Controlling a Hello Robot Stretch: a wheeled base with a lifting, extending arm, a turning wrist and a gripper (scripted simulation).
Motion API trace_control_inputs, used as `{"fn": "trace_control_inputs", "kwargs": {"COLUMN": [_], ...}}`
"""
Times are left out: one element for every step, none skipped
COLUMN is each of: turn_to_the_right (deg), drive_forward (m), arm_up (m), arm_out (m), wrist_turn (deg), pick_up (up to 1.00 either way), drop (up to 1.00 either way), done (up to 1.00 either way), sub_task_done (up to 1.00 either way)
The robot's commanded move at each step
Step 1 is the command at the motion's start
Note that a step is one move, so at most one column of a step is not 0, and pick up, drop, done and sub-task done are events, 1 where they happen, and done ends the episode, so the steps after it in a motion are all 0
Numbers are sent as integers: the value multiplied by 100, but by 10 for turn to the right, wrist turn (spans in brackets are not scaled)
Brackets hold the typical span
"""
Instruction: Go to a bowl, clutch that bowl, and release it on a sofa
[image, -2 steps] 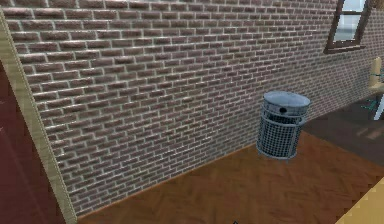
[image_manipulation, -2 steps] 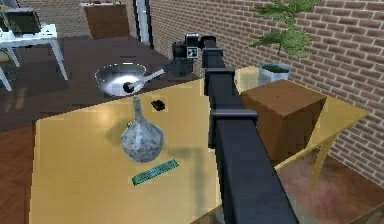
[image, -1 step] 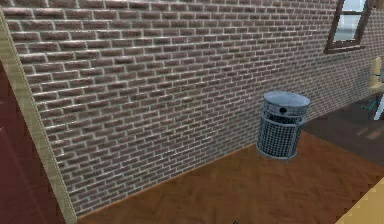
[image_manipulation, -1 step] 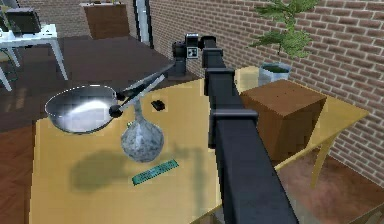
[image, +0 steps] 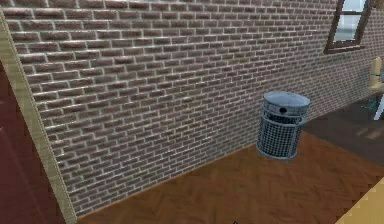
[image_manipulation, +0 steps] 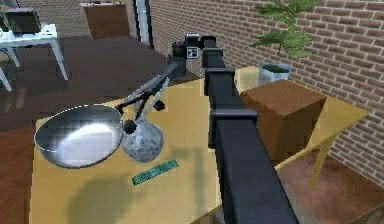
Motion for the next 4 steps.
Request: {"fn": "trace_control_inputs", "kwargs": {"turn_to_the_right": [0,-450,-450,-450], "drive_forward": [0,0,0,0], "arm_up": [0,0,0,0], "arm_out": [-48,0,0,0], "wrist_turn": [0,0,0,0], "pick_up": [0,0,0,0], "drop": [0,0,0,0], "done": [0,0,0,0], "sub_task_done": [0,0,0,0]}}
